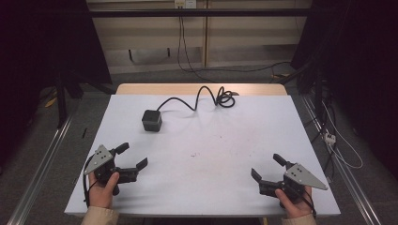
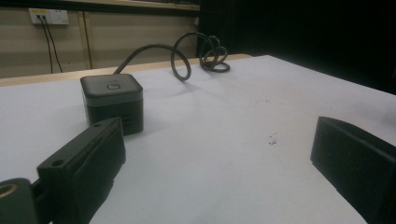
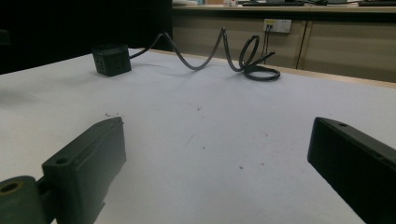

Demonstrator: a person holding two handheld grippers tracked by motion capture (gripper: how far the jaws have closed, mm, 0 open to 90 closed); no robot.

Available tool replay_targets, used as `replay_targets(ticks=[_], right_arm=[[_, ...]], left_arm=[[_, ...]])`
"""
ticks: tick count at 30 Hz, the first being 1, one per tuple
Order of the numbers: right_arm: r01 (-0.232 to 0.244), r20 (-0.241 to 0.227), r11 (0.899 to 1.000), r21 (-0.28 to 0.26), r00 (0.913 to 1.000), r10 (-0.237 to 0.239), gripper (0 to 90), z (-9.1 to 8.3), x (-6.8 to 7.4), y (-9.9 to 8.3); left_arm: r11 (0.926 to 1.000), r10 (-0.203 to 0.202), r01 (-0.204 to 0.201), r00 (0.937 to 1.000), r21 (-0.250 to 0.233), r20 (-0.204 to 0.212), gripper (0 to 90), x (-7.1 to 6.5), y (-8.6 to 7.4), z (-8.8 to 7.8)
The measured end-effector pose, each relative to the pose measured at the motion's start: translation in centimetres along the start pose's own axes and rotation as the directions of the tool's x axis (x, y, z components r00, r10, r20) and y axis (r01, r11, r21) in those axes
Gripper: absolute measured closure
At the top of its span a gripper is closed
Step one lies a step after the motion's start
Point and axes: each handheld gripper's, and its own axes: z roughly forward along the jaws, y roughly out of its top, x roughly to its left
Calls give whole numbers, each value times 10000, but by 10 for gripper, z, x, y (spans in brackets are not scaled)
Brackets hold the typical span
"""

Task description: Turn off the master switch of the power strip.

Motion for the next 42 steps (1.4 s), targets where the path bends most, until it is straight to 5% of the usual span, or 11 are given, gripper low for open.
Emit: replay_targets(ticks=[12, 25, 42], right_arm=[[-5, -129, 10000, 57, 9999, 6, 31, -1, 2, -1], [50, -208, 10000, 37, 9998, -49, 32, 0, 3, 0], [58, -194, 10000, -13, 9998, -58, 31, 0, 3, 1]], left_arm=[[9995, -93, 96, 9999, 298, -105, 25, 2, 1, 9], [9988, -480, 478, 9961, -38, -745, 26, 12, 8, 18], [9979, -603, 625, 9919, 164, -1120, 41, 25, 9, 31]])
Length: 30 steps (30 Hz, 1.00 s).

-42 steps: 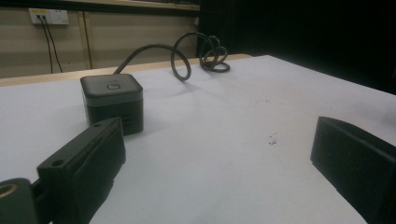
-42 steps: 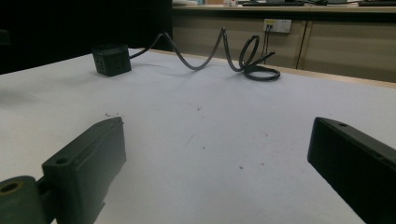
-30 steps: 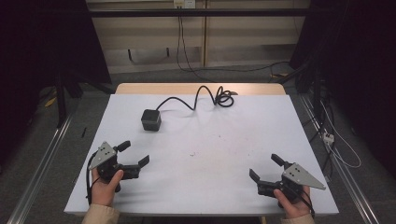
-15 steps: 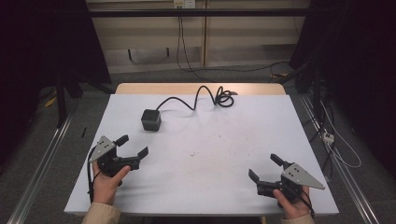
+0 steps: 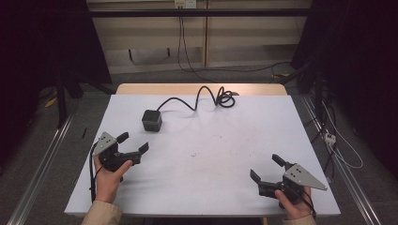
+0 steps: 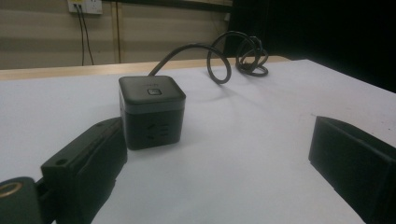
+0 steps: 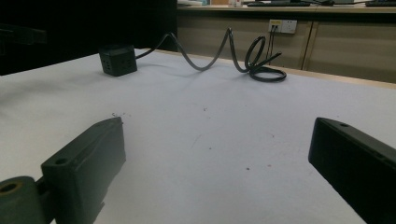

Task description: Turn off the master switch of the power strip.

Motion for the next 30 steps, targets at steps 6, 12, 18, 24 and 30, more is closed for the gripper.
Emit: replay_targets(ticks=[6, 12, 18, 24, 30], right_arm=[[-32, 17, 10000, 2, 10000, 32, 32, 0, 0, 0], [-7, -16, 10000, 37, 10000, 7, 32, 0, 0, 0], [1, -43, 10000, 18, 10000, -1, 32, 0, 0, 0], [5, -24, 10000, 22, 10000, -5, 32, 0, 0, 0], [-3, -30, 10000, 19, 10000, 3, 33, 0, 0, 0]], left_arm=[[10000, 17, -18, 9999, -13, -135, 46, 3, 3, 6], [10000, 0, 1, 9997, 17, -244, 53, 7, 6, 13], [10000, 91, -91, 9992, 8, -380, 60, 11, 9, 18], [9999, 106, -104, 9989, 38, -463, 73, 15, 10, 23], [9998, 190, -186, 9987, 94, -465, 88, 17, 12, 30]])
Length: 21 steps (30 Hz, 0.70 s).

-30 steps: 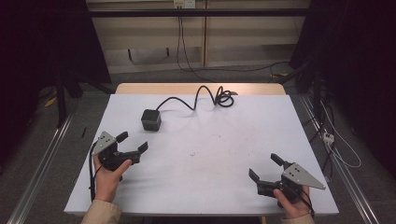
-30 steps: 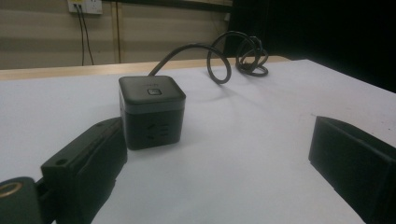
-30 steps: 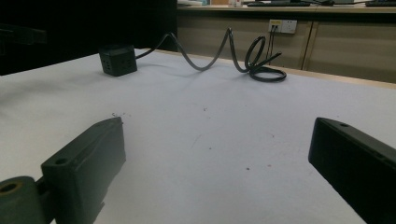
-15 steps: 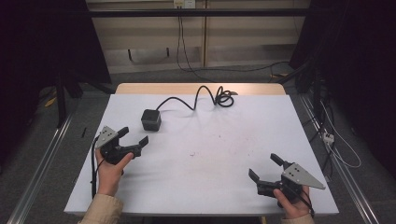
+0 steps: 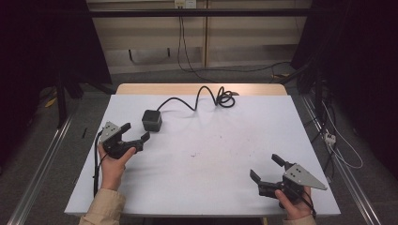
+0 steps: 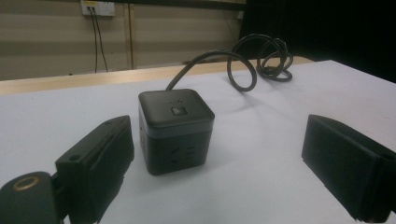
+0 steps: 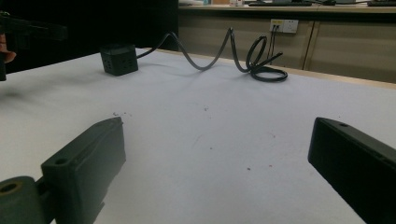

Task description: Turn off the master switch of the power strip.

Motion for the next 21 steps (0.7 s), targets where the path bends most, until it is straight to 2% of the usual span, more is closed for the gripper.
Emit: replay_targets(ticks=[13, 21], right_arm=[[-39, 9, 10000, -1, 10000, 39, 33, 0, -1, 0], [-33, 6, 10000, -23, 10000, 33, 34, 0, -1, 0]], left_arm=[[9999, -104, 105, 9999, 82, -70, 110, 5, 1, 9], [9999, -76, 76, 10000, 122, 55, 134, 4, 6, 15]])
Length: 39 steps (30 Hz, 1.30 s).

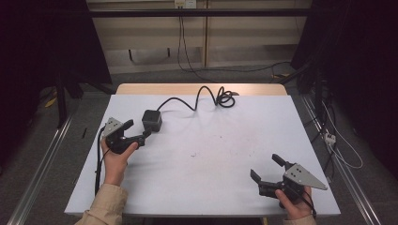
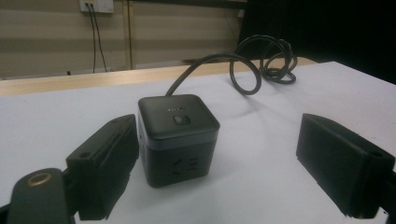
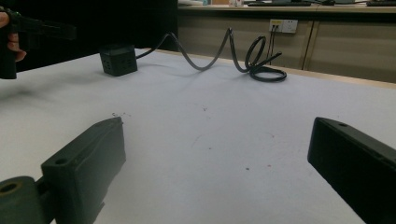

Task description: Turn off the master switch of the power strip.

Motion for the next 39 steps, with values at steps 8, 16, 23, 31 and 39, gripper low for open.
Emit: replay_targets(ticks=[8, 16, 23, 31, 39], right_arm=[[-11, 10, 10000, -10, 10000, 11, 34, 0, -1, 0], [-19, 7, 10000, -27, 10000, 19, 35, 0, -1, 0], [-27, 7, 10000, -22, 10000, 27, 36, -1, -1, 0], [-38, 38, 10000, -40, 10000, 38, 36, -1, -2, 0], [-45, 34, 10000, -43, 10000, 45, 38, -1, -2, 0]], left_arm=[[9999, 118, -118, 9999, 38, -9, 156, 0, 2, 6], [10000, 51, -51, 10000, 11, -52, 196, 3, 1, 8], [9997, 217, -217, 9998, 115, -44, 257, 2, 6, 11], [9997, 171, -170, 9998, 169, -86, 306, 3, 6, 14], [9998, 121, -120, 9999, 159, -81, 369, 4, 8, 16]])
